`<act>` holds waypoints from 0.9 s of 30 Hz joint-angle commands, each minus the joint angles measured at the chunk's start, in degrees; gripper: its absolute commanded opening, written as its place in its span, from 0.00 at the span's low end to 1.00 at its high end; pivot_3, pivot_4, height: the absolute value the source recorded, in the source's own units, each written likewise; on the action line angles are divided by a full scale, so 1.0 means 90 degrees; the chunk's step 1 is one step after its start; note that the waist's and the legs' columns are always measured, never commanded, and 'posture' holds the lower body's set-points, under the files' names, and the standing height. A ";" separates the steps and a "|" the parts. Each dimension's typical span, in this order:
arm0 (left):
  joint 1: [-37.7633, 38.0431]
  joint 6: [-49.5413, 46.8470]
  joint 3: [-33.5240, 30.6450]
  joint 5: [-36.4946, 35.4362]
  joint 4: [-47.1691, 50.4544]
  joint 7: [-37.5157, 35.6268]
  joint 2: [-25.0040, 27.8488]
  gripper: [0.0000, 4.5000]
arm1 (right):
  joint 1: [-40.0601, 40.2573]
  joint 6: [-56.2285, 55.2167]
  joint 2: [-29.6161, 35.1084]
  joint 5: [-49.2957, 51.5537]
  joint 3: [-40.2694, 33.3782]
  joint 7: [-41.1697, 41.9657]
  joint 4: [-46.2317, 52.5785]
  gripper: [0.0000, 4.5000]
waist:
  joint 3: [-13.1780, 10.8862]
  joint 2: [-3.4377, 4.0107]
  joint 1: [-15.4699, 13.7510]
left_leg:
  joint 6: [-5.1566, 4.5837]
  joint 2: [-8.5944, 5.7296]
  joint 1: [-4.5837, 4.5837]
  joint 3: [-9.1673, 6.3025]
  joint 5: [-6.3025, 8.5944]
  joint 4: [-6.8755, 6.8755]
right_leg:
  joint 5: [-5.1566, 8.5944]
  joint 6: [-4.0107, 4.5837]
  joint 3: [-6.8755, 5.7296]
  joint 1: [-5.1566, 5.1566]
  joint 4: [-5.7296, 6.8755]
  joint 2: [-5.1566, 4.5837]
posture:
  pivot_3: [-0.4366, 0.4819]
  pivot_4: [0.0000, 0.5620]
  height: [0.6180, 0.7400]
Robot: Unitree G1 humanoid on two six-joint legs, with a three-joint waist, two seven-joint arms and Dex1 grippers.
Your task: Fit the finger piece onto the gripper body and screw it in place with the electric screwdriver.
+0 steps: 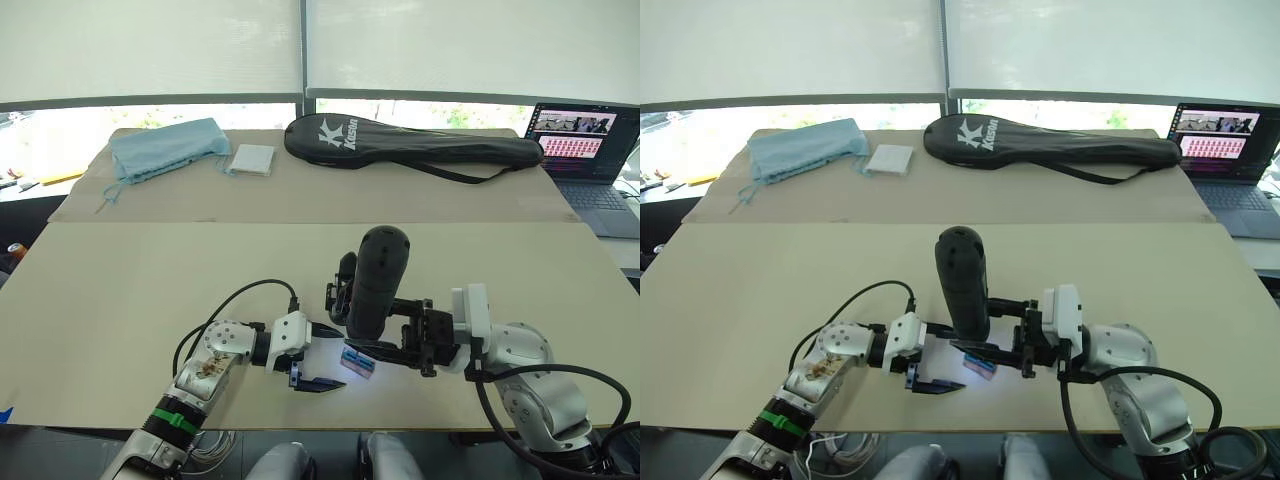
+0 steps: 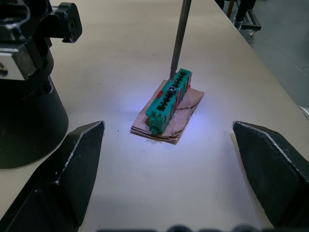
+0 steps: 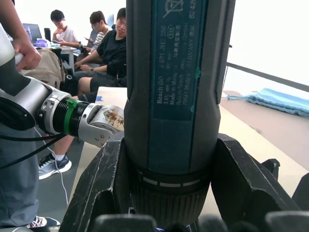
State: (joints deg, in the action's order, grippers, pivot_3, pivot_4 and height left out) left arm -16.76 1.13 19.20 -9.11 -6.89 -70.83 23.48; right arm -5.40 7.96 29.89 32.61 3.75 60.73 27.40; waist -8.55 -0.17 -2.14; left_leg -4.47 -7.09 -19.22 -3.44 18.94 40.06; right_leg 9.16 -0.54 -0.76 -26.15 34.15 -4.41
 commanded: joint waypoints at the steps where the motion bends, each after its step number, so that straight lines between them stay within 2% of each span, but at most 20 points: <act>1: 0.0114 -0.0089 0.0237 0.0071 -0.0100 -0.0011 -0.0038 0.99 | -0.0023 -0.0214 0.0005 0.0032 -0.0104 -0.0005 0.0160 0.42 | 0.0000 0.0000 0.0000 | 0.0000 0.0000 0.0000 0.0000 0.0000 0.0000 | 0.0000 0.0000 0.0001 0.0000 0.0000 0.0000 | 0.48 0.27 1.00; 27: 0.0122 -0.0164 0.0230 0.0058 -0.0121 0.0002 -0.0041 0.99 | -0.0046 -0.0178 -0.0036 -0.0021 -0.0049 -0.0011 0.0100 0.42 | 0.0001 0.0001 0.0000 | 0.0000 0.0000 0.0000 0.0000 0.0000 0.0002 | 0.0000 0.0000 0.0000 0.0000 0.0002 0.0000 | 0.48 0.27 1.00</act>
State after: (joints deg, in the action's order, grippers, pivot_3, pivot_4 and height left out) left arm -16.77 0.31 19.19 -9.16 -6.62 -70.63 23.48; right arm -5.40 7.96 29.85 31.66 3.77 60.75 26.50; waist -8.54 -0.16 -2.14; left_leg -4.47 -7.09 -19.21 -3.44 18.93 40.08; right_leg 9.16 -0.54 -0.76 -26.15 34.17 -4.41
